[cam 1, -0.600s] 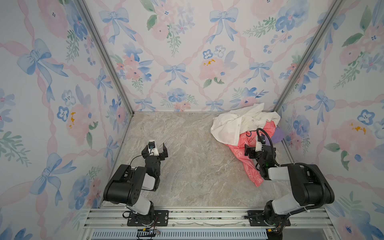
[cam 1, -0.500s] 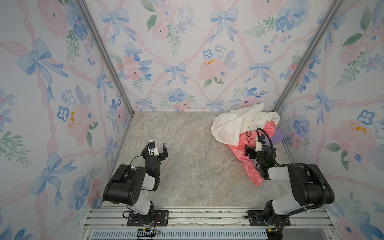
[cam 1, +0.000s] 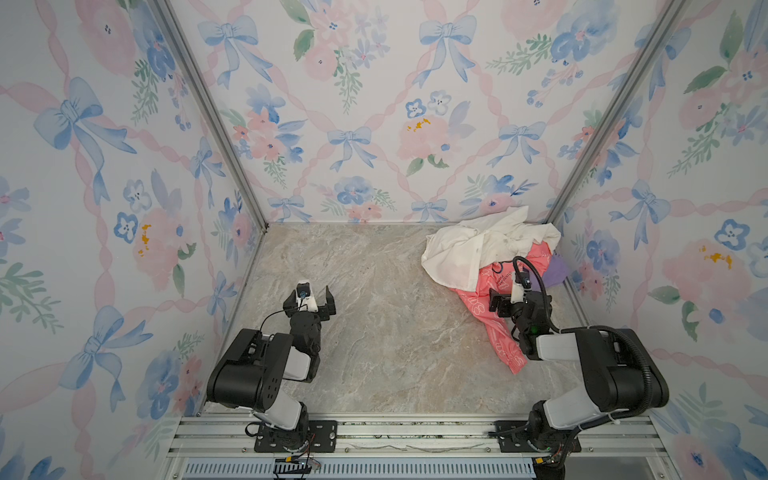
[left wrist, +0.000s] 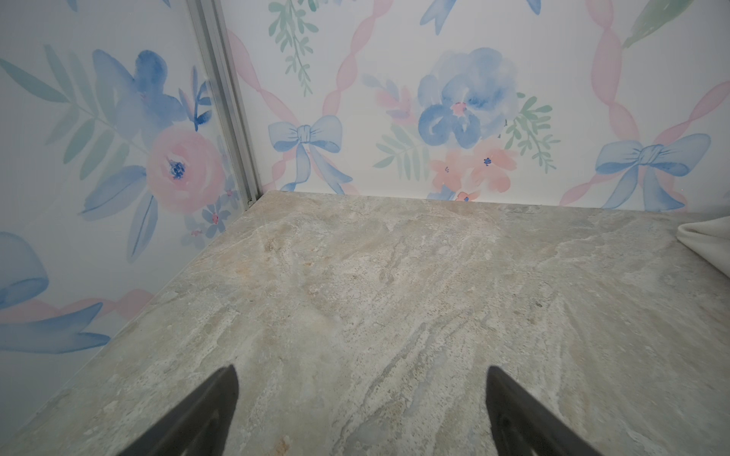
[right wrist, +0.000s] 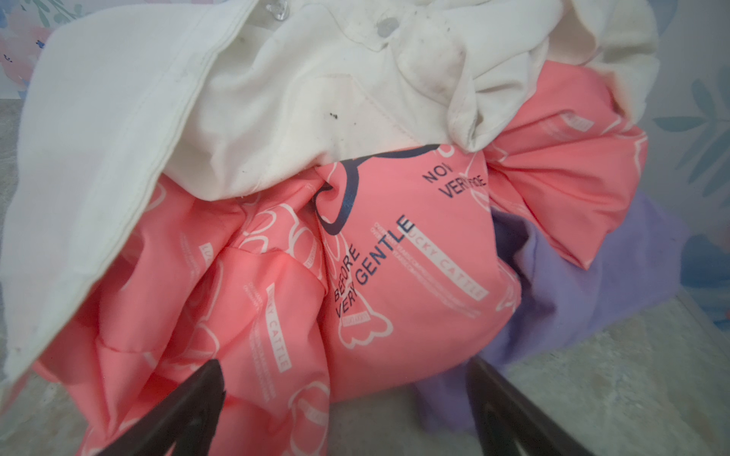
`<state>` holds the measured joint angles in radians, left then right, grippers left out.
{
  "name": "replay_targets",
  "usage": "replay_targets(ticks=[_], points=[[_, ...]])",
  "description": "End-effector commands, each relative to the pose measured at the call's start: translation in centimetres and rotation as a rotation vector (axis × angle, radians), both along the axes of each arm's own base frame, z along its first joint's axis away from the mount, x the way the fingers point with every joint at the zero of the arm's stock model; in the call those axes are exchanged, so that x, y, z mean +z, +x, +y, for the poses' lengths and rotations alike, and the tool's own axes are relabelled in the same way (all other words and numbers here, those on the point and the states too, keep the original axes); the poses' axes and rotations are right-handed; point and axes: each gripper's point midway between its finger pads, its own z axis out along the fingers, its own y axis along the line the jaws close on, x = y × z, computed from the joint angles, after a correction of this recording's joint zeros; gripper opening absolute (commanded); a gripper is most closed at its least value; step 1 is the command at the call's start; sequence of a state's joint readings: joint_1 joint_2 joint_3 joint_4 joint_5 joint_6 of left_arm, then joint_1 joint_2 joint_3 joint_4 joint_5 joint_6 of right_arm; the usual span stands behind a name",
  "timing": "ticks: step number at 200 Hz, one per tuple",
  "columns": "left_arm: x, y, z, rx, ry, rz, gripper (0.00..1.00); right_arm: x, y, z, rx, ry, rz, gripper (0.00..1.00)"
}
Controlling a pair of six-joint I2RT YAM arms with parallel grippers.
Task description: Pick out a specific cloth from the pile
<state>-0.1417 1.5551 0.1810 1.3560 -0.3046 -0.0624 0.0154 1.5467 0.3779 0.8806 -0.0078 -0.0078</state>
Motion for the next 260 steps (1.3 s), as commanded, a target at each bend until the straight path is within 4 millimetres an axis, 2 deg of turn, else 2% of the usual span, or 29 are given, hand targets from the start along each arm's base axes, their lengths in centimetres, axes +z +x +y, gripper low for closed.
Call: replay_targets(ticks=[1,94,104,137,163,187,206,232,260], points=[[0.3,0.2,-0.1,-0.012,0.009,-0.009,0.98,1.1,0.6,0.0,0.001,0.015,-0.037,0.97],[0.5,-0.1,-0.1,-0.007,0.012,-0.019,0.98,1.1,0.5,0.2,-0.009,-0.011,-0.04,0.97],[1.0,-0.4,-0.2,-0.001,0.017,-0.031,0.98,1.8,0.5,0.7,0.004,-0.028,-0.055,0.97],[3.6,-2.5,-0.2,0.053,0.033,-0.091,0.98,4.9,-0.2,1.0,-0.039,-0.11,-0.007,0.97],[5.3,-3.5,-1.3,0.036,-0.026,-0.08,0.98,8.2,-2.1,1.1,-0.071,-0.093,-0.013,0.97],[8.1,-4.6,-3.0,-0.032,-0.146,-0.108,0.98,11.2,-3.9,1.1,-0.08,-0.028,-0.069,0.97],[11.3,-5.8,-4.0,-0.108,-0.259,-0.147,0.98,12.9,-5.4,0.4,-0.115,0.008,-0.07,0.97],[14.8,-8.1,-5.3,-0.233,-0.349,-0.169,0.98,13.3,-6.9,-2.1,-0.225,0.106,-0.034,0.97],[16.8,-10.2,-7.1,-0.369,-0.357,-0.125,0.98,11.5,-8.1,-6.1,-0.406,0.266,0.039,1.0]])
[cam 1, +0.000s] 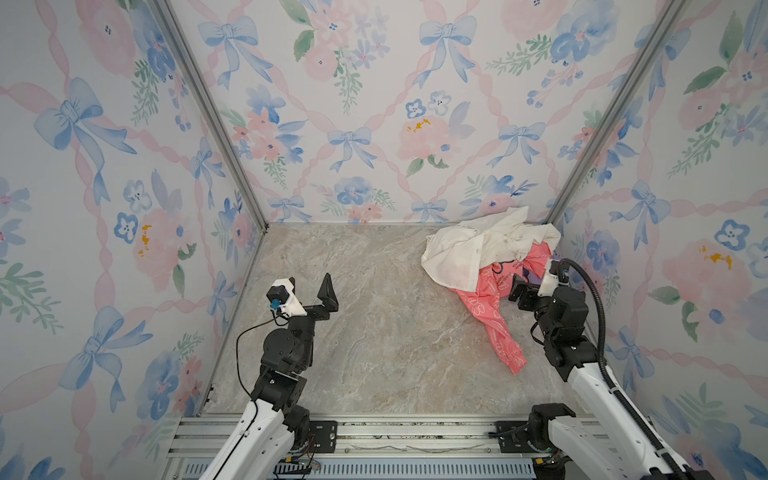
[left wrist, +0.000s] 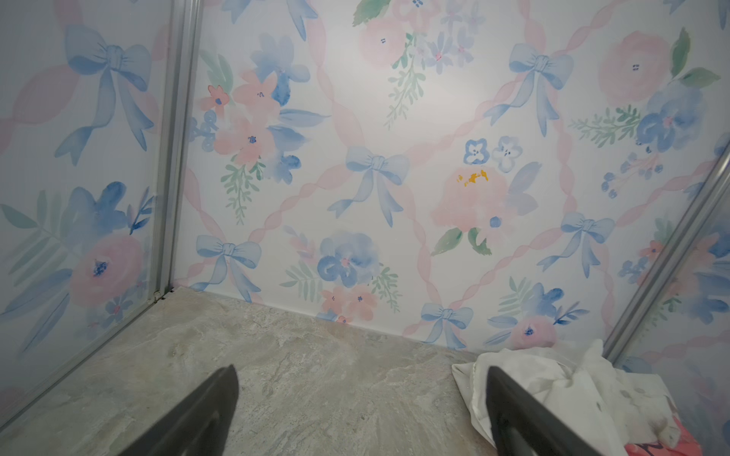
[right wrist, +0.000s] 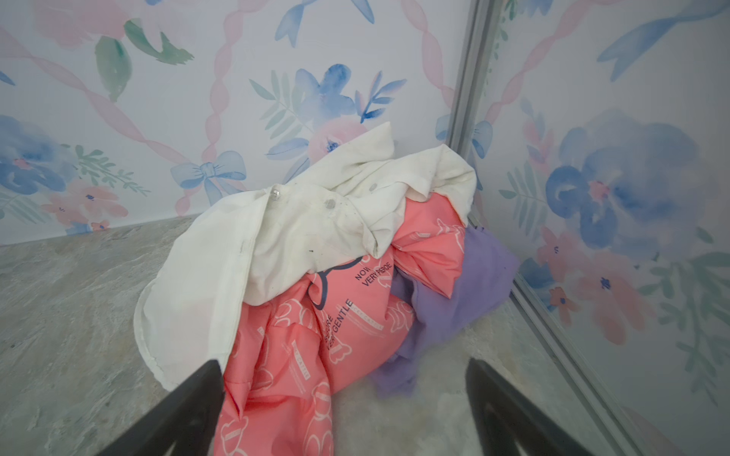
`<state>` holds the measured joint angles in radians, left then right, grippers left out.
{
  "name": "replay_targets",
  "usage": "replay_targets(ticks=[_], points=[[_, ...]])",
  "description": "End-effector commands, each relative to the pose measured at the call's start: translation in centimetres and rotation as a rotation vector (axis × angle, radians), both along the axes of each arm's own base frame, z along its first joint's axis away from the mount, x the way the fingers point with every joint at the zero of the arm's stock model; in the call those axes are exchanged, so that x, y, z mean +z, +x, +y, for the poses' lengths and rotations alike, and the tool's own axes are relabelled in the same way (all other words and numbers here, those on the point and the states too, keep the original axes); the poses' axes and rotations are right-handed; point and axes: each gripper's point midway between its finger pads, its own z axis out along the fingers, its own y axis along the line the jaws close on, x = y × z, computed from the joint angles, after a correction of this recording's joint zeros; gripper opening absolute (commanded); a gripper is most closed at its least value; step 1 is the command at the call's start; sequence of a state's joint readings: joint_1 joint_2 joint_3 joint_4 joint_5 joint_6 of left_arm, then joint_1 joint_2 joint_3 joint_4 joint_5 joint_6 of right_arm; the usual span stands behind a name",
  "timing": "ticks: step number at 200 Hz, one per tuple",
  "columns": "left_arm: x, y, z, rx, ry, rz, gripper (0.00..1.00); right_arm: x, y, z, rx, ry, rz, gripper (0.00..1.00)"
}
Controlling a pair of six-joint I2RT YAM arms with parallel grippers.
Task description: Pick out a specific cloth from the pile
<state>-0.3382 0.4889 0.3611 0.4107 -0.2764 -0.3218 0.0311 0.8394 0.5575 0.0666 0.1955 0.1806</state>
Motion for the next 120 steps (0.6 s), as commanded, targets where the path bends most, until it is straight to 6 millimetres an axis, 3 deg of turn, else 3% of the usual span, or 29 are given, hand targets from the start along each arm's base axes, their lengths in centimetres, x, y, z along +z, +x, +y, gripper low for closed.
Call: replay_targets(ticks=[1,28,56,120], points=[[-2.0,-1.2,-2.5,-0.169,0.016,0.153,0.98,-2.8,-1.6,-3.1,-0.158,0.182,0.115,1.0],[-2.1,-2.9,-5.7,-0.366,0.088,0.142,0.98,-5.8,-0.9,-5.7,-0.243,0.423,0.102,0.89],[-3.2,-3.5,-7.2,-0.448,0.18,0.145,0.98,-8.2,1.0,-7.2,-0.272,0.637,0.116,0.81],[-3.3,-3.9,-6.7,-0.424,0.248,0.109,0.98,-11.5,5.1,-8.5,-0.284,0.852,0.122,0.68]])
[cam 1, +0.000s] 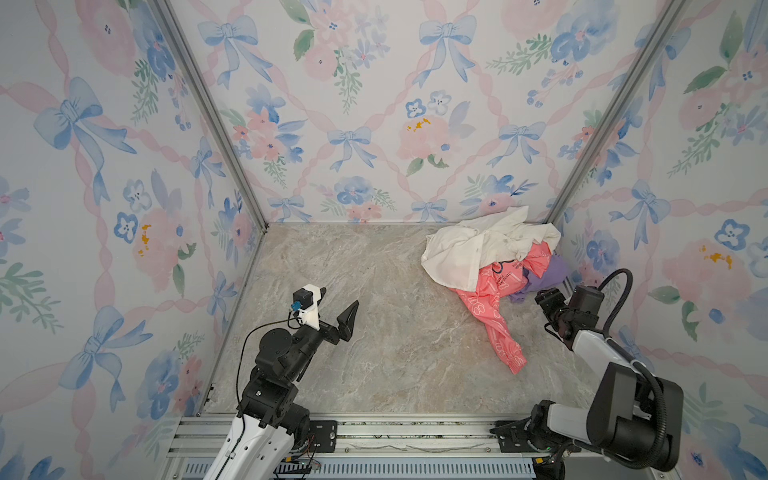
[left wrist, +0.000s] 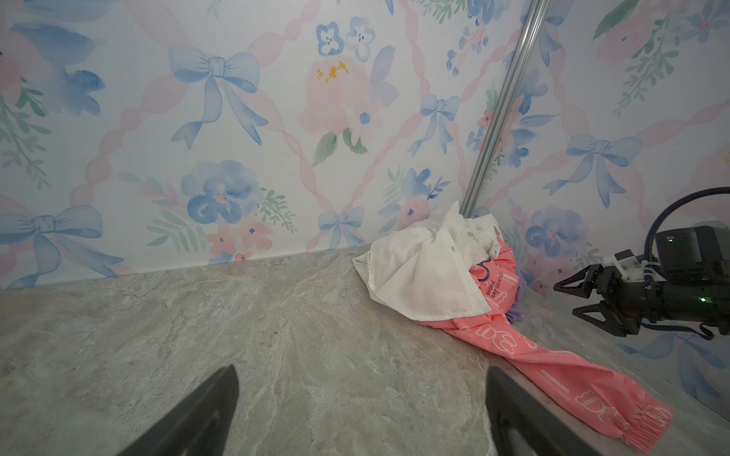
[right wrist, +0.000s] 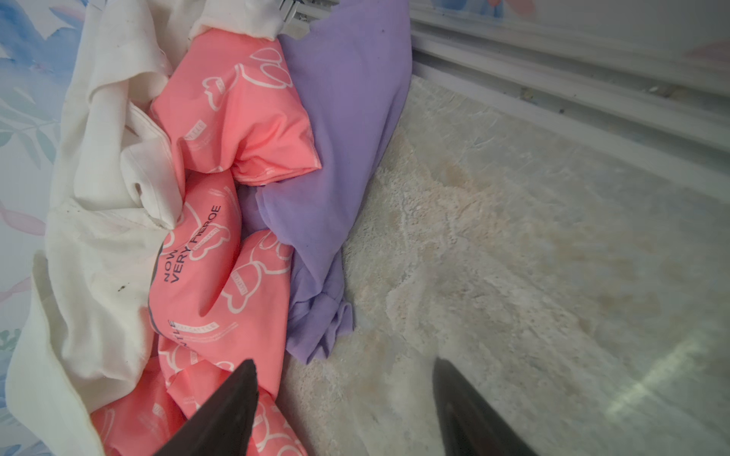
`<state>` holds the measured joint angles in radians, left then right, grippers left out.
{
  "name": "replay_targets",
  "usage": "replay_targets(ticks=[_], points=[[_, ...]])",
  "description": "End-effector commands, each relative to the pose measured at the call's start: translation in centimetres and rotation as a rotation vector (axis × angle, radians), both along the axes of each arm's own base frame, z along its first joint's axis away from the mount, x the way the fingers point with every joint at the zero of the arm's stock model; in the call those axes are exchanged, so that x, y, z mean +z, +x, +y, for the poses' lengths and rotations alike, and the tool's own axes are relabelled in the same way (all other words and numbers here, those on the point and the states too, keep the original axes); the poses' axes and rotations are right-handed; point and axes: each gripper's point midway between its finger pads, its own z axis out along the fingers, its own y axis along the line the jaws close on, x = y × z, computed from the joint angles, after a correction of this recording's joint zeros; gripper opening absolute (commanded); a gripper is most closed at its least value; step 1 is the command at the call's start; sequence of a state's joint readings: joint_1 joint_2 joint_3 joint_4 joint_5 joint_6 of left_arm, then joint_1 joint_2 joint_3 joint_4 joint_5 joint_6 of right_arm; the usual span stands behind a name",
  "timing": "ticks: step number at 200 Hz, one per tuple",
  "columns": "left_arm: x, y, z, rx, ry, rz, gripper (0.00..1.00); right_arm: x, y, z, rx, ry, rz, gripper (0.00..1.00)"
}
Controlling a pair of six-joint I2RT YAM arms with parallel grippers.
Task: Pick out a specific cloth from the pile
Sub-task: 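Reach the right gripper to the purple shirt's edge and close on it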
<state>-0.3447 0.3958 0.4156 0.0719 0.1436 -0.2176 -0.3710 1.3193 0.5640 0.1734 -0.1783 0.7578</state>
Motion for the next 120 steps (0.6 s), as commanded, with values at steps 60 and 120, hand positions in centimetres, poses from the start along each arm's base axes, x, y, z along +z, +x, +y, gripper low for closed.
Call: replay_targets(ticks=[60,120], points=[[-1.5,-1.7,0.6,0.001,0.007,0.002,0.98,0.7,6.8,-0.8,0.009,0.201,-0.189,0.49],[-1.5,-1.8,1.1,0.025,-0.009,-0.001,0.98,-2.5,8.2,-1.2,-0.015,0.267,-0.126,0.43]])
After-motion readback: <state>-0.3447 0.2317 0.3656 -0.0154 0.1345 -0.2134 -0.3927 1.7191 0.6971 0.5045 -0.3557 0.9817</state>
